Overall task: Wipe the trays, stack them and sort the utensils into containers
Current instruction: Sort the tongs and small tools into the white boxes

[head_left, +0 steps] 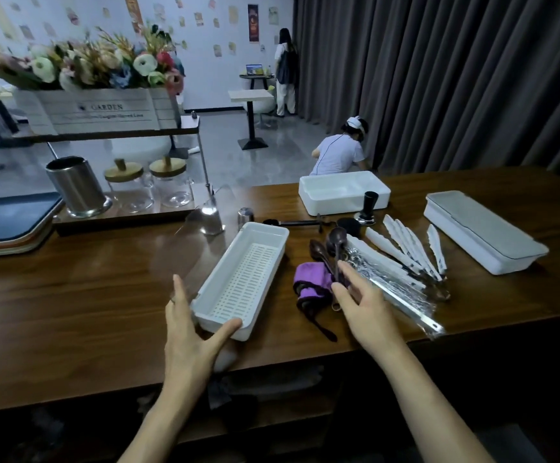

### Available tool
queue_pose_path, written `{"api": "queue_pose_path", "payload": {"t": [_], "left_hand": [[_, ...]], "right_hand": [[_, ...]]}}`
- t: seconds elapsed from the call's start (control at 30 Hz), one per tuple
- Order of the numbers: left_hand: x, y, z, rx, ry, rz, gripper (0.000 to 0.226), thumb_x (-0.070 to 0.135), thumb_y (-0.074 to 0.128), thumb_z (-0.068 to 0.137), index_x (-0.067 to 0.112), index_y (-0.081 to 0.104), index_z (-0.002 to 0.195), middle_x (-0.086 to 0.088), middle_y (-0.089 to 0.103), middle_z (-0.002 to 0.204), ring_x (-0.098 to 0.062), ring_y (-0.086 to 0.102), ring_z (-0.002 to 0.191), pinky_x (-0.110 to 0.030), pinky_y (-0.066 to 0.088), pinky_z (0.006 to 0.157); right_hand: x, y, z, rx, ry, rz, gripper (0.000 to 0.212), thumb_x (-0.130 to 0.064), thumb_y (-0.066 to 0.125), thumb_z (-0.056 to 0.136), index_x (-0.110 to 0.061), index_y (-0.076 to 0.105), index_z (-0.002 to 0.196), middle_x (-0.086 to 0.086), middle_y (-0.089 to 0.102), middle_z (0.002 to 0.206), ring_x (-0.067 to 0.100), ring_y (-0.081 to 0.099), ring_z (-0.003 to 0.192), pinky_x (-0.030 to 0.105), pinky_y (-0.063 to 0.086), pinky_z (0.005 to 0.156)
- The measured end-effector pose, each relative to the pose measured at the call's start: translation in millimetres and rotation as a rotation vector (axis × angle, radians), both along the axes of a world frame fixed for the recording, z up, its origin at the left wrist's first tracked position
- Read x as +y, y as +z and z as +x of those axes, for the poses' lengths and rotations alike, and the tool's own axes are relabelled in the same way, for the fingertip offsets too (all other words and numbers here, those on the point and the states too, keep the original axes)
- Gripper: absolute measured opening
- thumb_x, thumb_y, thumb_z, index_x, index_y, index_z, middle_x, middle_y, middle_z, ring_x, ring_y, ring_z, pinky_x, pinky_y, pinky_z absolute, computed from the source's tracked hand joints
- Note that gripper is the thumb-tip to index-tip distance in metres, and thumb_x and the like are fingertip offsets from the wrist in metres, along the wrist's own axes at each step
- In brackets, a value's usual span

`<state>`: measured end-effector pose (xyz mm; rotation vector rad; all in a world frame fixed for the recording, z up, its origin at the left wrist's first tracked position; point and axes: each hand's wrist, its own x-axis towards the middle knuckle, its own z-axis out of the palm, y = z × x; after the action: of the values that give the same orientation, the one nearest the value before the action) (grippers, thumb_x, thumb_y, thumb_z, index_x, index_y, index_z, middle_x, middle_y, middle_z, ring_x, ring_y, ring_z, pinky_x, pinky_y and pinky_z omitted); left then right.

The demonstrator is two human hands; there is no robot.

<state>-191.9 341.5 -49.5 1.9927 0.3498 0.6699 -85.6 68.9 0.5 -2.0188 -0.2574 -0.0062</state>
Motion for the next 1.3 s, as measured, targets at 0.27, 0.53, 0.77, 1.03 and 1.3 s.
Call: {"api": "queue_pose_path", "payload": {"t": [0.27, 0.53, 0.77, 1.03, 1.3], "left_hand": [[-62, -9, 9, -0.039, 0.190, -0.042, 0.131, 0.074, 0.076, 0.058, 0.048, -0.002, 0.159, 0.007, 0.031, 0.148, -0.011, 0.047, 0.127, -0.041, 0.043, 0.105], [-115, -9, 36, -0.038, 0.334, 0.013, 0.122, 0.044, 0.081, 0.070, 0.044, -0.001, 0.161, -0.003, 0.031, 0.153, -0.014, 0.048, 0.122, -0.039, 0.042, 0.103], [-131, 0, 57, -0.043, 0.396, 0.054, 0.119, 0.043, 0.082, 0.075, 0.043, 0.001, 0.162, -0.004, 0.033, 0.153, -0.006, 0.045, 0.109, -0.041, 0.044, 0.101], [-133, -3, 57, -0.020, 0.435, 0.093, 0.122, 0.055, 0.084, 0.071, 0.044, 0.003, 0.162, 0.001, 0.033, 0.155, -0.013, 0.052, 0.110, -0.043, 0.048, 0.099], [-135, -1, 56, -0.014, 0.447, 0.101, 0.120, 0.052, 0.086, 0.074, 0.045, 0.005, 0.161, 0.000, 0.035, 0.155, -0.013, 0.053, 0.111, -0.042, 0.048, 0.100]], "right_hand": [[-107, -8, 67, -0.032, -0.088, -0.291, 0.045, -0.027, 0.059, 0.101, -0.018, 0.054, 0.145, -0.005, 0.048, 0.151, 0.015, 0.050, 0.135, 0.026, 0.038, 0.112], [-170, -19, 132, -0.041, -0.121, -0.560, 0.062, -0.043, 0.056, 0.100, -0.014, 0.040, 0.152, 0.011, 0.030, 0.162, 0.028, 0.024, 0.150, 0.044, 0.025, 0.120], [-178, -33, 152, 0.081, -0.070, -0.557, 0.091, -0.055, 0.059, 0.094, -0.016, 0.011, 0.161, 0.012, 0.015, 0.167, 0.037, 0.030, 0.147, 0.045, 0.033, 0.114], [-172, -29, 160, -0.005, -0.059, -0.490, 0.081, -0.036, 0.058, 0.100, -0.014, 0.009, 0.161, 0.010, 0.026, 0.162, 0.034, 0.042, 0.138, 0.042, 0.040, 0.106], [-159, -30, 179, 0.036, -0.128, -0.536, 0.110, -0.069, 0.061, 0.084, -0.017, 0.001, 0.160, 0.015, 0.028, 0.161, 0.036, 0.036, 0.143, 0.050, 0.035, 0.113]]}}
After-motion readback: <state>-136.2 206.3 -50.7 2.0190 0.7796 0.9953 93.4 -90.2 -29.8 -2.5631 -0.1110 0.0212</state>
